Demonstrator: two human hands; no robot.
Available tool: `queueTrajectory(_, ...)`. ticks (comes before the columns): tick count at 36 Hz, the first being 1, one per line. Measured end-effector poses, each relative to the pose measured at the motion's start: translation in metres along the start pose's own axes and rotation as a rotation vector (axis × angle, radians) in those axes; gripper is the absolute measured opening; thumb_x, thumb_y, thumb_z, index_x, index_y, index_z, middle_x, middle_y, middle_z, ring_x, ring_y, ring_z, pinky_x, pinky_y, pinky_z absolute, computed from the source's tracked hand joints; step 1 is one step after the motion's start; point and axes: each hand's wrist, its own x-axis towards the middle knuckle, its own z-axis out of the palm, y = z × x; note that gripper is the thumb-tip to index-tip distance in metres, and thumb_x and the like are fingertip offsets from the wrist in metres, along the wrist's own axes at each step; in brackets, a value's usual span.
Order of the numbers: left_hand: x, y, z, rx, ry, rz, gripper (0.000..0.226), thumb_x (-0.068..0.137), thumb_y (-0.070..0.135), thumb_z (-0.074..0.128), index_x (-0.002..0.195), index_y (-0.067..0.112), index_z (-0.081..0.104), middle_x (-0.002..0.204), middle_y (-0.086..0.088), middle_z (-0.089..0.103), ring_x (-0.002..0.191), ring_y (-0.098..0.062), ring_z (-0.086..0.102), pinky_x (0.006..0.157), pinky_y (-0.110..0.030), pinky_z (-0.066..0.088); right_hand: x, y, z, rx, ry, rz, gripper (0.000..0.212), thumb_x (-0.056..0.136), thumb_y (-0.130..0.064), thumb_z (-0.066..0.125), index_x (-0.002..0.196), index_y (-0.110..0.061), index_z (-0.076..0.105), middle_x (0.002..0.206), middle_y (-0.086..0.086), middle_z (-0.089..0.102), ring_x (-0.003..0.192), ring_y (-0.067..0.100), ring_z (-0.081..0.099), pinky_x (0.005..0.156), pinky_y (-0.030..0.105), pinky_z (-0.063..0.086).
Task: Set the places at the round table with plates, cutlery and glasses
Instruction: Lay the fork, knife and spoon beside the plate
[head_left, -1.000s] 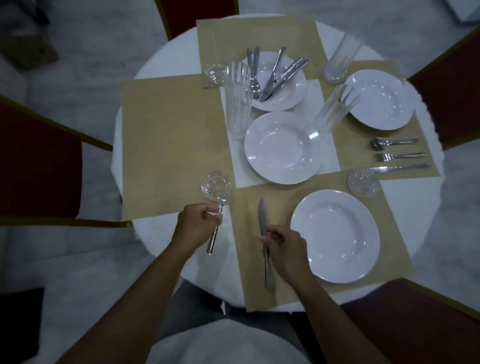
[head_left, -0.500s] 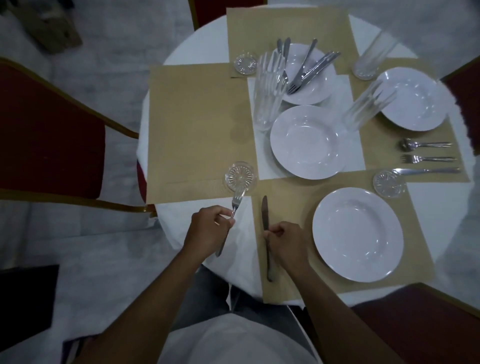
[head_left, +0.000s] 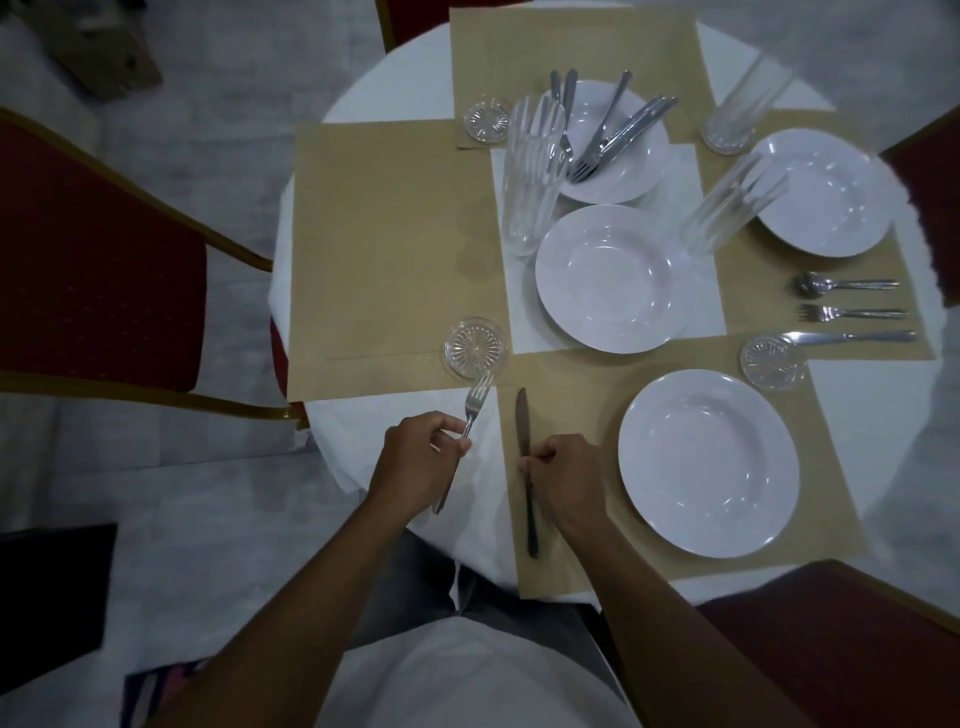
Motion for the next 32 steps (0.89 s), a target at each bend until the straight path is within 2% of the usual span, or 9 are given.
queueTrajectory(6, -0.002, 0.001, 0.002, -0.082, -0.009, -0.054, 0.009, 0.082, 0.033, 0.074, 0.089, 0.036, 0.071, 0.071, 0.015, 0.072, 0.067, 0.003, 0.066, 0.063, -0.02, 0.048, -0.002, 0.0, -0.001, 0.006, 0.01, -0.025, 0.008, 0.085, -0.021, 0.079, 0.084, -0.013, 0.079, 0.076, -0.004, 0.071, 0.068, 0.009, 0.062, 0.067, 0.024, 0.049)
queueTrajectory(11, -0.003, 0.004, 0.004, -0.184, -0.02, -0.088, 0.006, 0.082, 0.028, 0.074, 0.088, 0.03, 0.074, 0.071, 0.014, 0.074, 0.067, -0.006, 0.071, 0.077, -0.033, 0.059, -0.002, 0.003, -0.001, 0.003, 0.014, -0.04, 0.008, 0.084, -0.022, 0.08, 0.088, -0.015, 0.081, 0.083, -0.001, 0.075, 0.078, 0.016, 0.068, 0.078, 0.033, 0.056)
queueTrajectory(14, -0.004, 0.009, 0.004, -0.219, -0.002, -0.094, 0.009, 0.085, 0.029, 0.073, 0.092, 0.026, 0.075, 0.072, 0.014, 0.074, 0.065, -0.004, 0.071, 0.068, -0.023, 0.057, -0.005, 0.005, -0.001, 0.039, 0.038, -0.048, 0.013, 0.081, -0.023, 0.083, 0.091, -0.016, 0.081, 0.087, -0.003, 0.076, 0.079, 0.013, 0.068, 0.079, 0.033, 0.057)
queueTrajectory(17, -0.005, 0.017, 0.005, -0.292, -0.001, -0.117, 0.011, 0.086, 0.03, 0.071, 0.091, 0.022, 0.077, 0.072, 0.012, 0.075, 0.065, -0.003, 0.071, 0.055, -0.008, 0.049, -0.009, 0.004, -0.005, 0.149, 0.112, -0.029, 0.017, 0.08, -0.033, 0.081, 0.09, -0.019, 0.078, 0.079, -0.01, 0.072, 0.071, 0.003, 0.065, 0.068, 0.022, 0.05)
queueTrajectory(20, -0.007, 0.023, 0.009, -0.345, -0.049, -0.118, 0.014, 0.086, 0.035, 0.07, 0.083, 0.023, 0.078, 0.077, 0.01, 0.076, 0.074, -0.01, 0.073, 0.075, -0.024, 0.056, -0.016, 0.001, -0.014, 0.37, 0.09, -0.013, 0.022, 0.084, -0.045, 0.074, 0.091, -0.025, 0.077, 0.078, -0.01, 0.074, 0.075, 0.003, 0.07, 0.069, 0.026, 0.058)
queueTrajectory(22, -0.008, 0.029, 0.015, -0.386, -0.078, -0.129, 0.016, 0.084, 0.038, 0.071, 0.084, 0.023, 0.078, 0.082, 0.009, 0.076, 0.083, -0.013, 0.072, 0.087, -0.033, 0.055, -0.021, -0.002, -0.021, 0.551, -0.054, -0.023, 0.026, 0.085, -0.049, 0.073, 0.095, -0.026, 0.079, 0.085, -0.007, 0.078, 0.081, 0.009, 0.074, 0.078, 0.036, 0.062)
queueTrajectory(24, -0.01, 0.036, 0.022, -0.425, -0.083, -0.144, 0.013, 0.083, 0.036, 0.073, 0.087, 0.024, 0.078, 0.086, 0.012, 0.076, 0.091, -0.012, 0.07, 0.09, -0.033, 0.054, -0.027, -0.003, -0.028, 0.631, -0.182, -0.054, 0.028, 0.082, -0.053, 0.075, 0.098, -0.03, 0.081, 0.09, -0.007, 0.079, 0.085, 0.011, 0.075, 0.079, 0.033, 0.061)
queueTrajectory(28, -0.013, 0.045, 0.039, -0.476, -0.105, -0.139, 0.011, 0.086, 0.034, 0.072, 0.088, 0.024, 0.078, 0.087, 0.012, 0.075, 0.094, -0.007, 0.069, 0.093, -0.032, 0.053, -0.029, 0.0, -0.038, 0.698, -0.19, -0.076, 0.011, 0.085, -0.029, 0.082, 0.096, -0.031, 0.081, 0.091, -0.005, 0.08, 0.085, 0.01, 0.075, 0.07, 0.019, 0.055)
queueTrajectory(32, -0.012, 0.039, 0.048, -0.311, -0.089, -0.037, 0.02, 0.09, 0.046, 0.061, 0.094, 0.032, 0.075, 0.093, 0.015, 0.073, 0.095, -0.007, 0.067, 0.082, -0.027, 0.052, -0.026, 0.007, -0.046, 0.65, -0.141, -0.056, 0.01, 0.085, -0.02, 0.082, 0.088, -0.029, 0.08, 0.085, -0.004, 0.079, 0.08, 0.012, 0.075, 0.067, 0.024, 0.057)
